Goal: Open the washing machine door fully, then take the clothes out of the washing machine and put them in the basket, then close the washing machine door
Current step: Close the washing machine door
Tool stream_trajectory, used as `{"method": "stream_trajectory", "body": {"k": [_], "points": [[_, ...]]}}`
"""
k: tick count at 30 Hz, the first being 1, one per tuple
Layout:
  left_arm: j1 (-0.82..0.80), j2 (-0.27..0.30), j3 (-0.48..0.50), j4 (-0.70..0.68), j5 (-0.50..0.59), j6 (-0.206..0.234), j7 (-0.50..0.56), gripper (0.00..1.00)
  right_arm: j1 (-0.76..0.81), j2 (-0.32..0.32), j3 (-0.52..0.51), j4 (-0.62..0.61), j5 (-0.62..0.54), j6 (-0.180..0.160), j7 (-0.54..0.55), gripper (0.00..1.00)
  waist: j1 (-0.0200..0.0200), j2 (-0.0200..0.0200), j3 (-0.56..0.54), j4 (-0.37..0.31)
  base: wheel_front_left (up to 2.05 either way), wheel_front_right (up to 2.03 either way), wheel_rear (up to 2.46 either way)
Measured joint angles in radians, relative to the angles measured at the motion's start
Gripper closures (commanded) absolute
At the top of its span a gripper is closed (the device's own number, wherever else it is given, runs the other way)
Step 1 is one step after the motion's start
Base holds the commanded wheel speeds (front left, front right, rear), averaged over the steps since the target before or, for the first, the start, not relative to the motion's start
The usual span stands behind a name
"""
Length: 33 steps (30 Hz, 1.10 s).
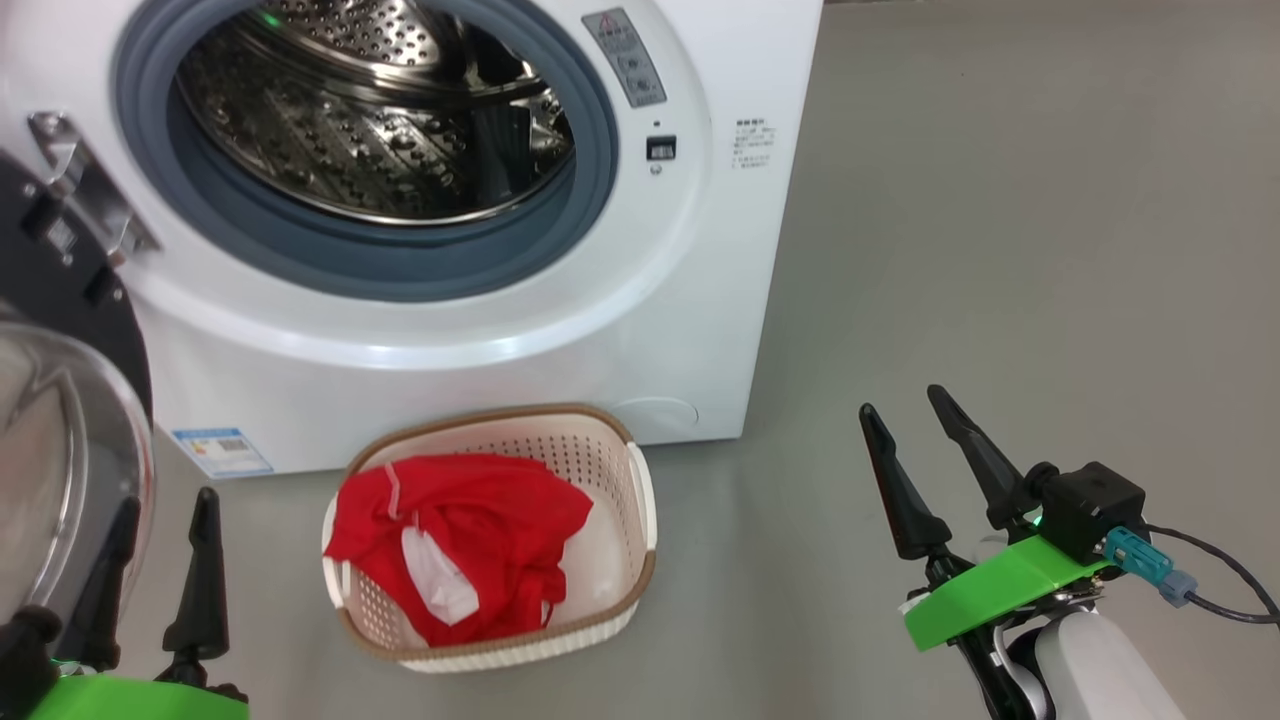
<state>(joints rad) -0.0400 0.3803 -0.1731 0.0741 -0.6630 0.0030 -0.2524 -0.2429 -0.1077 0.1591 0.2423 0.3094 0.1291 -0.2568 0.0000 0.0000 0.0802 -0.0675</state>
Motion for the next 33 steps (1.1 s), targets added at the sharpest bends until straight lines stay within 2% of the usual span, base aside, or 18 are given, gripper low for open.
{"method": "stream_trajectory", "body": {"k": [9,33], "points": [[0.016,-0.001,-0.001,0.0,0.0,0.0,0.0,0.0,0.013,0.0,0.0,0.0,0.0,0.0,0.0,0.0,-0.0001,0.0,-0.004,0.001,-0.76,0.76,0.0],[0.016,-0.001,-0.002,0.0,0.0,0.0,0.0,0.0,0.017,-0.001,0.0,0.002,0.001,0.0,0.0,0.0,0.0,0.0,-0.009,0.002,0.0,0.0,0.0]]}}
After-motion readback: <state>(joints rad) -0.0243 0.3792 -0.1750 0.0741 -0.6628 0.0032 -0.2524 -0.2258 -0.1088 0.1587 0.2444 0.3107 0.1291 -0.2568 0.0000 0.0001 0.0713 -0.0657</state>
